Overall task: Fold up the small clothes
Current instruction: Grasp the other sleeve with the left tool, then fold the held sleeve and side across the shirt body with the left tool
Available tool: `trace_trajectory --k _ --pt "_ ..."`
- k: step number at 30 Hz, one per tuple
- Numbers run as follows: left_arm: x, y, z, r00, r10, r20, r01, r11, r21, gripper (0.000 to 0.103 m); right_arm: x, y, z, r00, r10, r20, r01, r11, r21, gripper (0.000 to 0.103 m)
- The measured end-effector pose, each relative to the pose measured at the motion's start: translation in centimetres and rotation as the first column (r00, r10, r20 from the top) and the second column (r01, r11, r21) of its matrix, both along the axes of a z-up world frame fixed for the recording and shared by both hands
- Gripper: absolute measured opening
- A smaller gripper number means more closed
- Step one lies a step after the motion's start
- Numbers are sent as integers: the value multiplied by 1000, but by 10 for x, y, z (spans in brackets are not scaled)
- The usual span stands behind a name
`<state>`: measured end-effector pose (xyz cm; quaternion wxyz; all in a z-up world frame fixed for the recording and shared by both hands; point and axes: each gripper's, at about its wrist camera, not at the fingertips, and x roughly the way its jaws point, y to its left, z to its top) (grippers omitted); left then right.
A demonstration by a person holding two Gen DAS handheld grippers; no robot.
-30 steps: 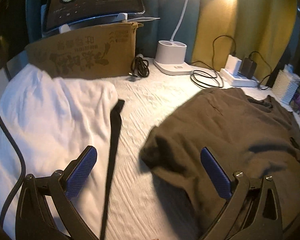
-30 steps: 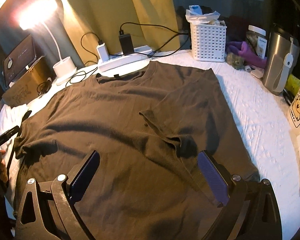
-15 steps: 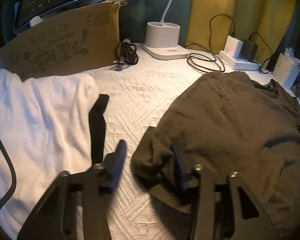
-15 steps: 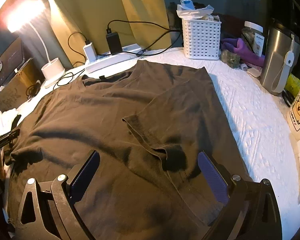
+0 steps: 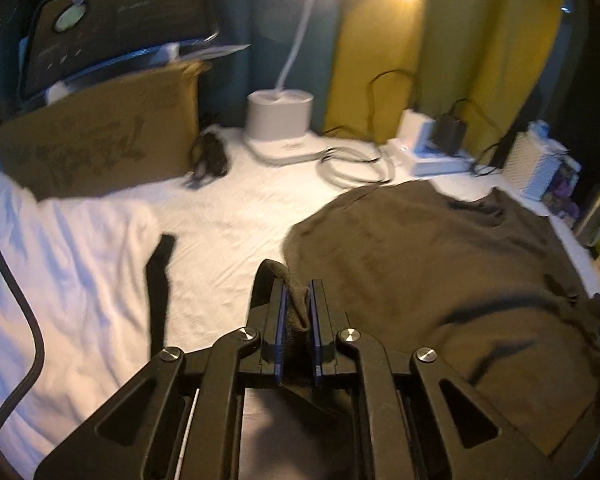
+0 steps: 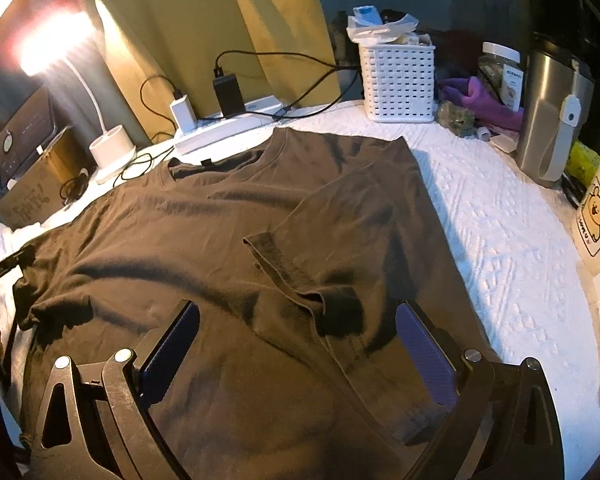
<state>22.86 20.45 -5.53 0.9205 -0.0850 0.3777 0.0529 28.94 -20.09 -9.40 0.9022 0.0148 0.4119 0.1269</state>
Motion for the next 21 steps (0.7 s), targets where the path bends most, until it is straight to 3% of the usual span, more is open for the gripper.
trace_trajectory --k 11,21 --pt "18 -66 26 989 -144 42 143 990 11 9 -17 -24 11 999 -21 45 20 1000 10 99" --pt "33 -114 17 979 -205 -9 205 978 27 9 -27 -53 17 993 -66 101 71 996 -48 99"
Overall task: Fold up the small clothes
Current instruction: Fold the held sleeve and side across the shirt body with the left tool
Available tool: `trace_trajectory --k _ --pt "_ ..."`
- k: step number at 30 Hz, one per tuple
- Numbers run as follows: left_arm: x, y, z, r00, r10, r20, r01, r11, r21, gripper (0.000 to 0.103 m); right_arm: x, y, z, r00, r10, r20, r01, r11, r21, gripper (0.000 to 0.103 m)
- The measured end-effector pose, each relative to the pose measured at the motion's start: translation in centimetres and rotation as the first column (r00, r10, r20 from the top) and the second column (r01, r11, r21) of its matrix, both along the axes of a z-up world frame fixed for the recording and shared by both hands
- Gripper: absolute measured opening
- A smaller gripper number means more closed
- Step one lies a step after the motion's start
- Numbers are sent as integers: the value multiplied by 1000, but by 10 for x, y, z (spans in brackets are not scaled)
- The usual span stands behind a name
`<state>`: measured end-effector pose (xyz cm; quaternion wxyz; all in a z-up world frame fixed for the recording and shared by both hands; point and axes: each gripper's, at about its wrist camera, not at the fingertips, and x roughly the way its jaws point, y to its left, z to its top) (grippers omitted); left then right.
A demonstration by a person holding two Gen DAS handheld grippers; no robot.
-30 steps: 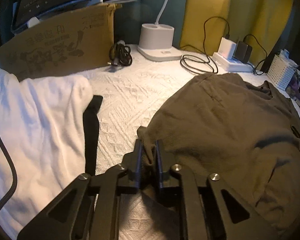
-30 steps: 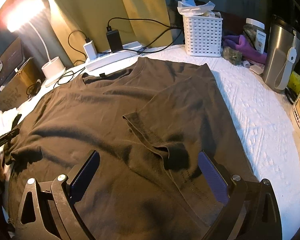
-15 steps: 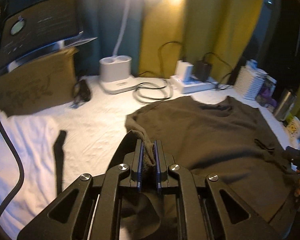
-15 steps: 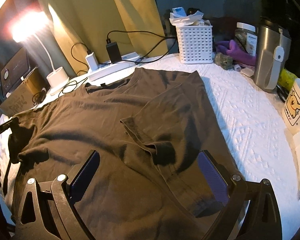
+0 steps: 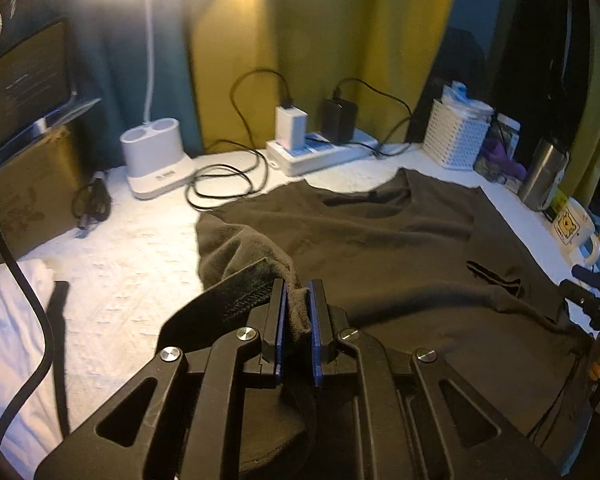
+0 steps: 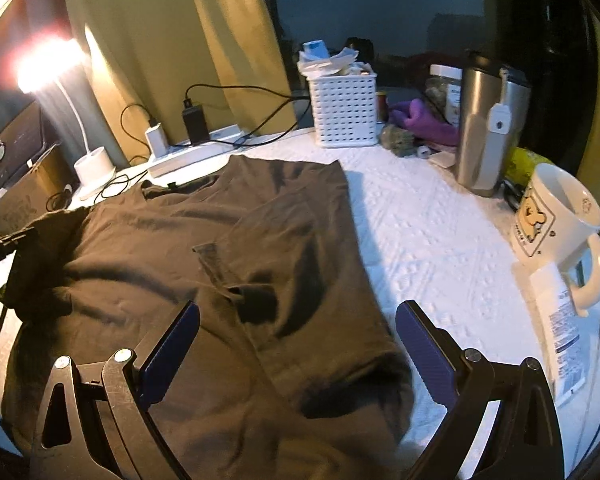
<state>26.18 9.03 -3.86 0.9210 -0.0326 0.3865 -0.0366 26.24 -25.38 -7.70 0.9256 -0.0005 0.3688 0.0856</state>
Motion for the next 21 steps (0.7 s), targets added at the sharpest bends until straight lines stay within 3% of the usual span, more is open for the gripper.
trace_trajectory --k 7,16,18,20,21 --pt "14 -28 -14 998 -31 -54 31 1000 0 9 0 -17 0 1000 -15 8 15 1000 -5 99" --pt "22 -47 -31 984 -90 -153 71 989 -130 12 -2 -22 -3 1000 -10 7 10 1000 -6 99" --pt "18 -50 -29 983 -107 -148 86 986 -140 22 -2 -22 -3 1000 -9 7 9 1000 -6 99" --pt "12 -49 -24 984 -119 -133 98 983 -157 47 -1 -22 -2 1000 -8 6 8 1000 -6 99" --pt "8 -48 -21 985 -125 -121 104 981 -166 54 -2 -21 -2 1000 -8 7 8 1000 -7 99"
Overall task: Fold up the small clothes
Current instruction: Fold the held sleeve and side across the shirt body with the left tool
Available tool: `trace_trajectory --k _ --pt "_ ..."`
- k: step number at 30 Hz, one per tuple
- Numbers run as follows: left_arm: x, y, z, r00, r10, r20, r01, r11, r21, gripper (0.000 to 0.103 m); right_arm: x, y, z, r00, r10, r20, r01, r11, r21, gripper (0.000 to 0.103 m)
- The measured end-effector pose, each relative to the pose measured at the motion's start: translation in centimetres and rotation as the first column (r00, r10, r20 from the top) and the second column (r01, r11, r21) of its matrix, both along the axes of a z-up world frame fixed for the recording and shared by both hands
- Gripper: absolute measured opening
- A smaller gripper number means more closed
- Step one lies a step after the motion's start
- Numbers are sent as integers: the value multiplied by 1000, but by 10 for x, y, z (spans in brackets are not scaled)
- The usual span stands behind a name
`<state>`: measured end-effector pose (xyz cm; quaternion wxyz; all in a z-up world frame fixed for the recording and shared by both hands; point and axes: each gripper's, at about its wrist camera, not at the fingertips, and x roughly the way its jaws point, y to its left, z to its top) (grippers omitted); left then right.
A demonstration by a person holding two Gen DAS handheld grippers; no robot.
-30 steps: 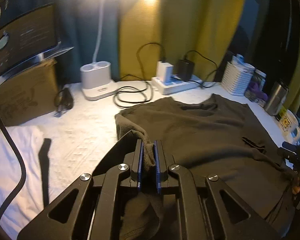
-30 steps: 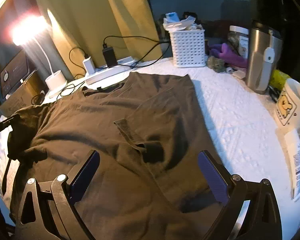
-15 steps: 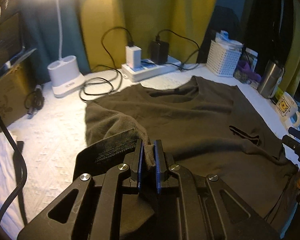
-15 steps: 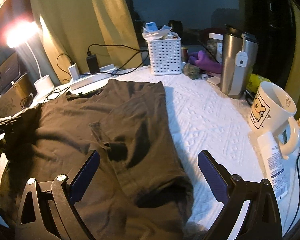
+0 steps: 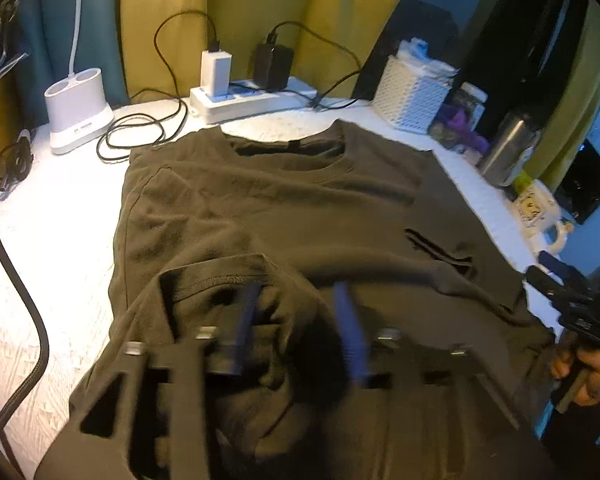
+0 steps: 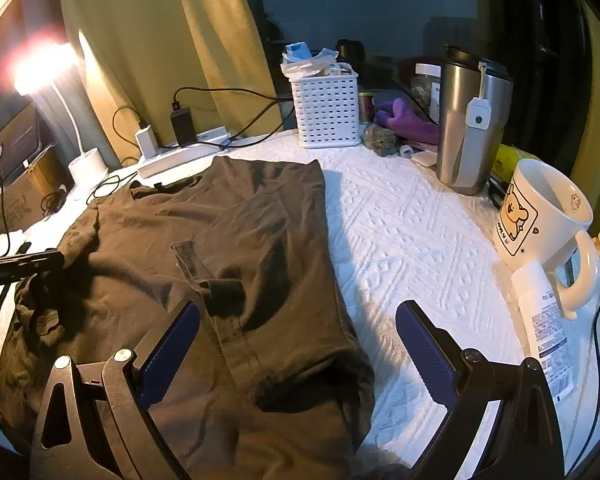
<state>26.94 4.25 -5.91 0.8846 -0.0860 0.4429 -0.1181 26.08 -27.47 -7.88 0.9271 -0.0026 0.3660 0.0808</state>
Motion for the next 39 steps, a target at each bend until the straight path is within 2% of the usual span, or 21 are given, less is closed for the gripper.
trace_trajectory --k 1,2,7,10,13,18,21,24,26,27,29,31,34,39 --pt "-3 1 3 1000 0 10 0 1000 -3 64 0 1 1 1000 1 1 -1 1000 0 99" --pt "-7 4 7 1000 3 23 -3 1000 -3 66 -1 2 1 1000 3 2 -3 1000 0 99" --pt "-24 23 19 998 21 58 -23 999 27 66 -3 13 3 1000 15 6 -15 1000 -7 99" --pt "-25 41 12 997 66 41 -68 996 50 66 -4 17 2 1000 19 4 -19 1000 -9 99" --pt "-24 54 0 995 95 15 -95 995 43 66 -5 20 0 1000 20 -1 -20 1000 -14 99" --pt "-19 55 -14 997 76 17 -77 994 75 66 -6 23 -2 1000 20 -7 -21 1000 -20 99" --pt "-17 46 -13 998 31 50 -35 996 85 66 -6 22 -3 1000 18 -12 -18 1000 -21 99" --pt "-12 35 -13 997 -14 79 3 991 134 64 -6 23 -3 1000 13 -15 -13 1000 -18 99" --pt "-8 29 -18 997 -38 71 25 984 176 42 -7 23 -3 1000 14 -14 -15 1000 -17 99" --pt "-5 27 -21 997 -44 57 33 982 187 38 -7 22 -3 1000 16 -14 -16 1000 -19 99" --pt "-3 26 -27 998 -55 35 47 981 190 17 -7 22 -3 1000 17 -14 -17 1000 -19 99" --pt "-6 26 -29 997 -66 28 59 979 196 10 -8 22 -3 1000 13 -13 -13 1000 -17 99" --pt "-16 22 -28 995 -93 31 85 976 203 5 -10 20 -5 1000 5 -14 -6 1000 -15 99" --pt "-28 23 -23 997 -58 42 45 966 256 5 -13 19 -6 1000 10 -12 -10 1000 -10 99"
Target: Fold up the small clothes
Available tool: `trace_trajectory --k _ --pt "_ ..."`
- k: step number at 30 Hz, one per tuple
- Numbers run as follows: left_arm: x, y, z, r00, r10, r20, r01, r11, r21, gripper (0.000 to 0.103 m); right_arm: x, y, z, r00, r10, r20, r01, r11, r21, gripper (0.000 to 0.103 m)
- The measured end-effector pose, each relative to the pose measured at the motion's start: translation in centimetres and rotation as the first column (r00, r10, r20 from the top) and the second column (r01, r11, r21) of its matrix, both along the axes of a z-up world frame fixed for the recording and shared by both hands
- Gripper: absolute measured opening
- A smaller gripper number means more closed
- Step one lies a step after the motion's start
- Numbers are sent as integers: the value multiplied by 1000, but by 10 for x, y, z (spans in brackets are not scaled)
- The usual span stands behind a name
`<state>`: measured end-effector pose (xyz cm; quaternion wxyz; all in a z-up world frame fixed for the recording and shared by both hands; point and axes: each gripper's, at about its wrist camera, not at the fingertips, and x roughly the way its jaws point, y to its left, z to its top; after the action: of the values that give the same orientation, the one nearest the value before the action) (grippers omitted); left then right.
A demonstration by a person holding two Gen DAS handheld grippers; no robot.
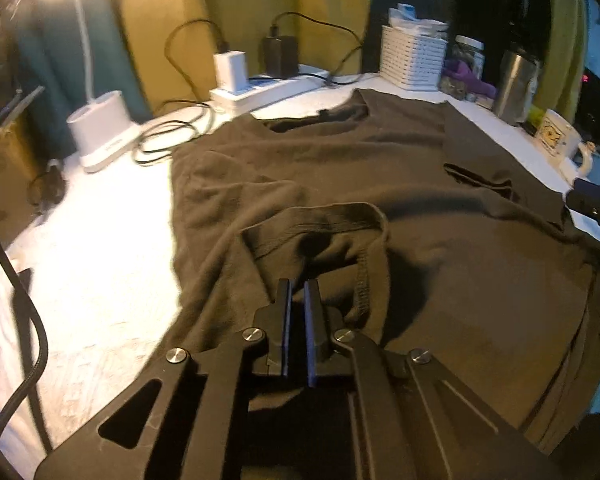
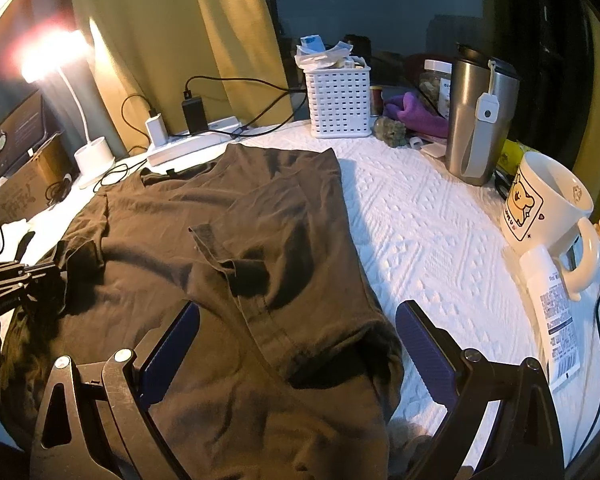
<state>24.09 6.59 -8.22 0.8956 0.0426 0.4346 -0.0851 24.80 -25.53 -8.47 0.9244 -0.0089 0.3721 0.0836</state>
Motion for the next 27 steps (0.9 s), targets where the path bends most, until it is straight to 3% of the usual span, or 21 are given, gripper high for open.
trace_trajectory --k 4,6,8,10,18,24,27 --pt "-4 12 11 998 53 22 -53 998 27 6 -5 -1 0 1000 6 5 -6 1000 1 99" --pt "-5 13 12 998 59 28 -60 997 38 12 -5 -1 0 1000 4 3 -4 1000 1 99" --pt "-3 13 9 998 63 22 -64 997 42 41 -7 -2 0 1000 1 3 -1 1000 5 99" --pt "-3 12 8 997 77 31 -78 996 53 52 -7 -2 0 1000 3 4 -3 1000 4 99" --pt "-7 8 18 992 88 95 -99 987 124 52 -10 -6 -1 1000 -8 1 8 1000 7 99" --pt "3 5 -2 998 49 49 -57 986 157 51 -9 -6 -3 1000 4 -2 -4 1000 11 99" --pt "1 2 -10 999 31 21 -34 989 145 28 -10 -7 -3 1000 2 -2 -2 1000 12 99"
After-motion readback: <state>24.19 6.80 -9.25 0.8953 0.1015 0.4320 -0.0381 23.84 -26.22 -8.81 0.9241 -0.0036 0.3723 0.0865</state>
